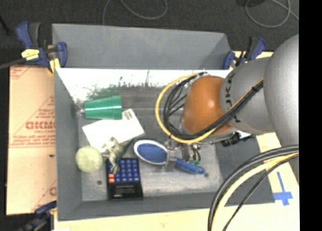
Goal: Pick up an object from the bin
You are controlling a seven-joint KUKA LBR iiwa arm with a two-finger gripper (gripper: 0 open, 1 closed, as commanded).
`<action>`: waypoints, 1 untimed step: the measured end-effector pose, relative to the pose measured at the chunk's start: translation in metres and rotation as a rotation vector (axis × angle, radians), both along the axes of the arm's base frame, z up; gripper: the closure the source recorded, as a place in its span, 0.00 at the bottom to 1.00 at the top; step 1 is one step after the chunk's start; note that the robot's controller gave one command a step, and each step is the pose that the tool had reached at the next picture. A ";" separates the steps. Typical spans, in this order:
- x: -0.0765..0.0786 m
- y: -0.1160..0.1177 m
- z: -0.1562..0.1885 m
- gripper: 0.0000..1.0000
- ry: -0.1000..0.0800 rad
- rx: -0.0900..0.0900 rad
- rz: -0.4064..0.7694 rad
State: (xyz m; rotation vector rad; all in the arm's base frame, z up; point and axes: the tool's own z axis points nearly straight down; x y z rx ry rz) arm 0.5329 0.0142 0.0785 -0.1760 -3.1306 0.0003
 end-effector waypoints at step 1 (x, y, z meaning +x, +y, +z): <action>0.000 0.000 0.018 1.00 -0.001 0.000 0.001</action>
Offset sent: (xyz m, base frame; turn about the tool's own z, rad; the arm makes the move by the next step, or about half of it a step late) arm -0.0001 0.0000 0.0322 0.0000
